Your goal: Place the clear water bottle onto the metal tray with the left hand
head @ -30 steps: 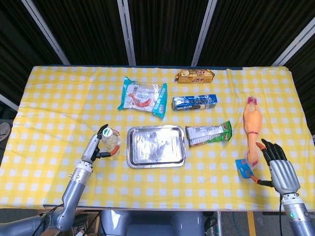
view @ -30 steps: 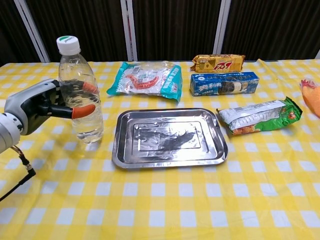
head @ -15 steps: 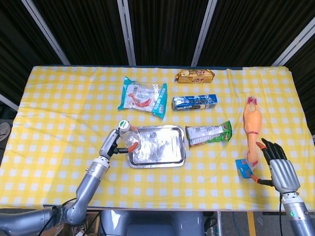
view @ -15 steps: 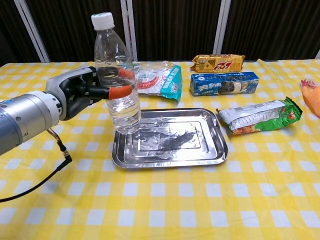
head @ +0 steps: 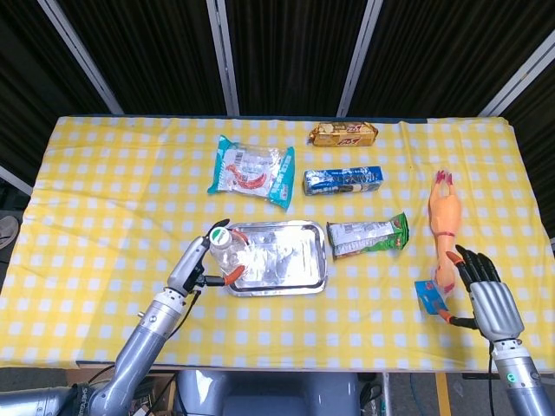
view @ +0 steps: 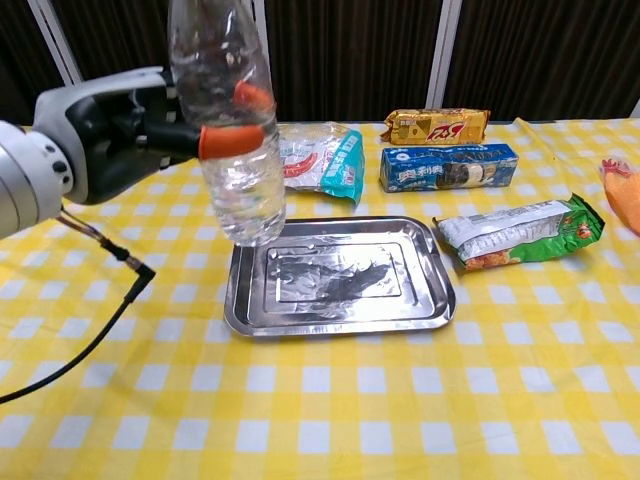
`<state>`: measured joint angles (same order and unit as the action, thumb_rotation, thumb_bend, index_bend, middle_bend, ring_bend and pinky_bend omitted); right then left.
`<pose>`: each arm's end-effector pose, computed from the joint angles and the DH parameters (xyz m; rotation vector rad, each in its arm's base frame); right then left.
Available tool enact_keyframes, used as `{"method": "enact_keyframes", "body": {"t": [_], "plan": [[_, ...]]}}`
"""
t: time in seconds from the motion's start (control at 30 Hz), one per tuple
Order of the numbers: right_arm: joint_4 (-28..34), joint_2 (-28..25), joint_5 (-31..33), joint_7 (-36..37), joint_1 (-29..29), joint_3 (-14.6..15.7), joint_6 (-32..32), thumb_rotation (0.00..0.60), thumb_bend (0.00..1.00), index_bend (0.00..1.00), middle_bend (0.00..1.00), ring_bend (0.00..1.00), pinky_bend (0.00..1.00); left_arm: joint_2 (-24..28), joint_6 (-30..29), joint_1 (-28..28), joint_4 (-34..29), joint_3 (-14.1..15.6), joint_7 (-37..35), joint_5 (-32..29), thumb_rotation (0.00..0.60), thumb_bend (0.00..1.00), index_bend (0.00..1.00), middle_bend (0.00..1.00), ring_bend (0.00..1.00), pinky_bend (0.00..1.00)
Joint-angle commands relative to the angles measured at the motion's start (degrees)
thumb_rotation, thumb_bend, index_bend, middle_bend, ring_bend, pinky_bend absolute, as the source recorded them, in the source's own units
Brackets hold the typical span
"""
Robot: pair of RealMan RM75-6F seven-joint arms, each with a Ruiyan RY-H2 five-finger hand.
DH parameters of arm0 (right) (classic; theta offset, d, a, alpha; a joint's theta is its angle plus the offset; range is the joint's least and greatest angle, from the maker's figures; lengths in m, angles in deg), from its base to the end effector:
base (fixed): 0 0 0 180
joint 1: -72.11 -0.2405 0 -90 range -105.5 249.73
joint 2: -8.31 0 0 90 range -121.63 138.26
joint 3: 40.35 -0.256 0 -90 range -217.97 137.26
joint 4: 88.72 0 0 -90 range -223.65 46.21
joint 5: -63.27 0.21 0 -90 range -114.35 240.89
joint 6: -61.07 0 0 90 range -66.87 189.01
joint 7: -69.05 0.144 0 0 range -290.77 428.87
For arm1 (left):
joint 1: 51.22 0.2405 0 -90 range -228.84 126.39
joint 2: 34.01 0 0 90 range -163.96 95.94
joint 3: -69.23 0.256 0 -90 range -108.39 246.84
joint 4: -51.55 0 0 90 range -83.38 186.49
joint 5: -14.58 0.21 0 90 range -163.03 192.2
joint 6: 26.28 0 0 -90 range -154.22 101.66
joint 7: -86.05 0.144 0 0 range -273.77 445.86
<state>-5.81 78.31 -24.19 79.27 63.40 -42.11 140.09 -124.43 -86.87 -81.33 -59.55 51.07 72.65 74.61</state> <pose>-0.3262 -0.2001 0.1237 1.4582 -1.0397 0.9659 -0.0868 0.2722 0.0025 -1.2388 -2.0046 -1.5737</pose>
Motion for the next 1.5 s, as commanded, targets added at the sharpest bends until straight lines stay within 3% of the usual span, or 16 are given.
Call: {"method": "enact_keyframes", "body": {"t": [0.03,0.13,0.33,0.43,0.63,0.87,1.17,1.4,1.5], "plan": [[0.1,-0.1,0.0,0.1,0.1,0.0,0.1,0.6,0.05,0.11,0.0,0.04,0.0,-0.6,4.6,1.2,10.9,2.8,-6.2,-3.1,0.6,0.44,0.44,0.43,0.0,0.1],[0.1,-0.1,0.0,0.0,0.0,0.0,-0.1,0.6,0.05,0.11,0.0,0.04,0.0,-0.9,5.1,0.6,12.0,1.9,-7.2,-1.8,0.6,0.44,0.44,0.43,0.0,0.1],[-0.1,0.1,0.2,-0.3,-0.2,0.0,-0.6,0.6,0.05,0.11,0.0,0.04,0.0,2.3,0.8,0.4,1.4,-1.3,-5.0,3.2,0.6,0.44,0.44,0.43,0.0,0.1],[0.0,0.1,0.1,-0.4,-0.4,0.0,-0.7,0.6,0.05,0.11,0.0,0.04,0.0,4.1,-0.8,1.4,-1.3,-0.8,-3.7,3.7,0.6,0.44,0.44,0.43,0.0,0.1],[0.2,0.1,0.0,-0.5,-0.2,0.2,-0.4,0.6,0.05,0.11,0.0,0.04,0.0,4.9,1.6,3.6,5.7,1.9,-9.5,1.2,0.6,0.44,0.44,0.43,0.0,0.1],[0.0,0.5,0.3,-1.0,-0.3,0.2,-0.8,0.6,0.05,0.11,0.0,0.04,0.0,4.2,3.7,4.4,12.5,1.7,-18.0,4.2,0.6,0.44,0.44,0.43,0.0,0.1],[-0.7,0.9,1.1,-1.5,-0.6,0.1,-1.9,0.6,0.05,0.11,0.0,0.04,0.0,-1.0,1.3,1.5,12.3,-0.3,-20.3,10.9,0.6,0.44,0.44,0.43,0.0,0.1],[-1.2,0.9,1.4,-1.1,-0.7,-0.1,-2.1,0.6,0.05,0.11,0.0,0.04,0.0,-11.6,3.9,-5.9,16.2,-2.4,-10.1,4.3,0.6,0.44,0.45,0.43,0.0,0.1],[-1.3,0.8,1.6,-0.8,-0.6,-0.1,-2.1,0.6,0.05,0.11,0.0,0.04,0.0,-12.7,3.6,-7.0,14.7,-2.7,-7.1,3.1,0.6,0.44,0.45,0.44,0.0,0.1]]}}
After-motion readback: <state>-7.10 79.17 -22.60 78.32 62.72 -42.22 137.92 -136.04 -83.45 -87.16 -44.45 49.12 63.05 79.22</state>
